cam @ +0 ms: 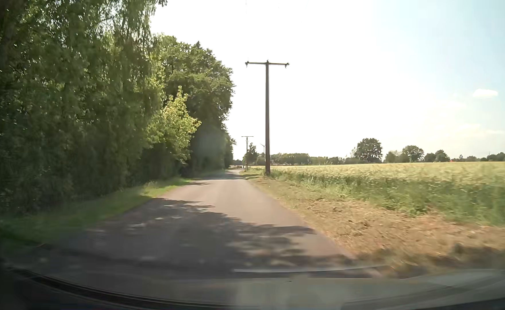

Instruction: Follow the waypoints while adhering to traffic rules and regulations

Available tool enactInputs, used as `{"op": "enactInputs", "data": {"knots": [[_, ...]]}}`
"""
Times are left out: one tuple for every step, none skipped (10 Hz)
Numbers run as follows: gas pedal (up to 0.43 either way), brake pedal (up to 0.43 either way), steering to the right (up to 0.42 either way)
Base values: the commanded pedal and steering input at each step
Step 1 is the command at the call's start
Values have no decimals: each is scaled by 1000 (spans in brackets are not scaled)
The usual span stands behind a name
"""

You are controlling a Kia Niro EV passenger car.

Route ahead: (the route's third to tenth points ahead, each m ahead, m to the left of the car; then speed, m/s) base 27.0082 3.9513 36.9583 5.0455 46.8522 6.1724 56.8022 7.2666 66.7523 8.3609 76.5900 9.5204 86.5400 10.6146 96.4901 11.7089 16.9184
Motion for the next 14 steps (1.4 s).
{"op": "enactInputs", "data": {"knots": [[287, 6, -59], [287, 6, -58], [299, 6, -55], [311, 6, -50], [311, 6, -44], [311, 6, -37], [311, 6, -34], [319, 0, -32], [319, 6, -27], [319, 6, -19], [319, 6, -4], [319, 6, 3], [319, 6, 5], [319, 6, 7]]}}
